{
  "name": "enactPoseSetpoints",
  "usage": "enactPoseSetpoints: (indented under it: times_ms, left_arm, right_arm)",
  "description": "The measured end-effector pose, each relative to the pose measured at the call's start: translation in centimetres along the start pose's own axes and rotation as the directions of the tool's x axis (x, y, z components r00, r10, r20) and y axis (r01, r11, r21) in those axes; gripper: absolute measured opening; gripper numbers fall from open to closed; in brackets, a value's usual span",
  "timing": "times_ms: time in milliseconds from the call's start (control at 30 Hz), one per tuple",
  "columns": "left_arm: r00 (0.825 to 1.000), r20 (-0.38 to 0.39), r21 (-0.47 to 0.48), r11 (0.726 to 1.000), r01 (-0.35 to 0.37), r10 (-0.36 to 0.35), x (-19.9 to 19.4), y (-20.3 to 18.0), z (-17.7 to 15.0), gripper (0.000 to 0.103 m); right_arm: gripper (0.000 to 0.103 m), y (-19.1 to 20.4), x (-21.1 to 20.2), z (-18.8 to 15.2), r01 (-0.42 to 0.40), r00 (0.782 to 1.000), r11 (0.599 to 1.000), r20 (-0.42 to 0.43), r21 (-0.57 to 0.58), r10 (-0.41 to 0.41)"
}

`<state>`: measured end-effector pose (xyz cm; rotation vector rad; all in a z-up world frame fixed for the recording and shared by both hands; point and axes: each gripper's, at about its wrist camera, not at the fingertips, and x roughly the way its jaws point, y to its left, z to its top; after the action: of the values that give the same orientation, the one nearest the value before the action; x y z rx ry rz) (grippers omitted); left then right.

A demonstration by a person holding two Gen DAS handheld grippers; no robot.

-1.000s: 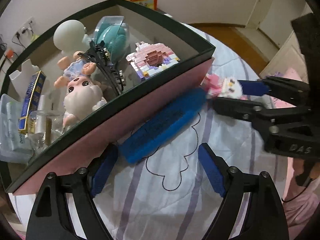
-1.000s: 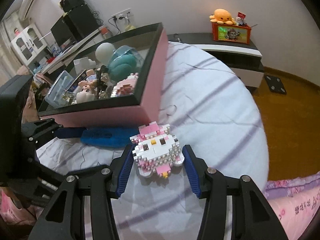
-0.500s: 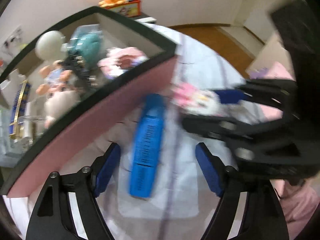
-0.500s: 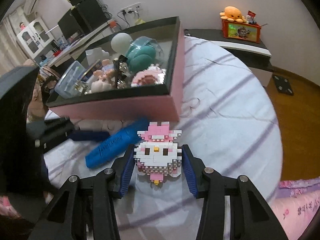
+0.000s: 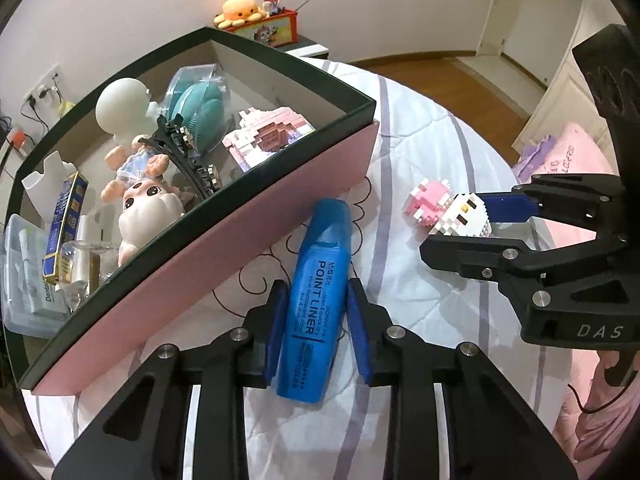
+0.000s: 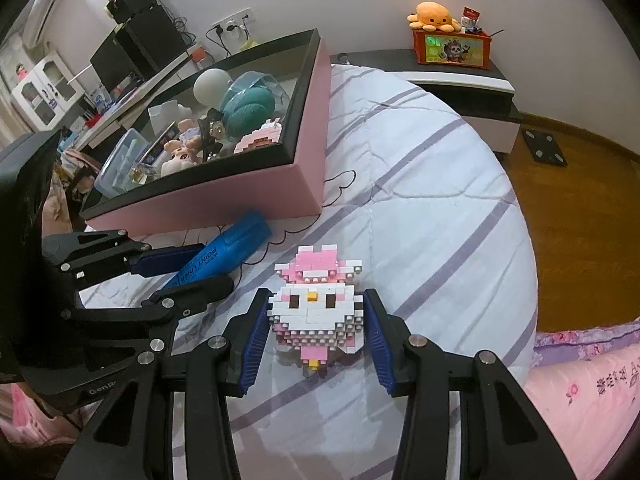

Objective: Organize rigid objects
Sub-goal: 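Lift and carry the blue marker and block cat figure over the pink box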

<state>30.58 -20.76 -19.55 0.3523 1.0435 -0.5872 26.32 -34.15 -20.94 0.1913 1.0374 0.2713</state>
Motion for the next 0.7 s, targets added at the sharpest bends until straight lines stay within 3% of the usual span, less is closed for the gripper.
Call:
enactPoseSetpoints:
  times_ms: [700]
  left_arm:
    - [0.993, 0.118, -0.077, 0.997, -0.019, 0.028, -5.3, 2.4, -3.3, 0.026]
  right_arm:
    - [0.047, 4.0, -4.4, -1.2, 0.05, 0.996, 0.999, 0.075, -0.011, -0.049]
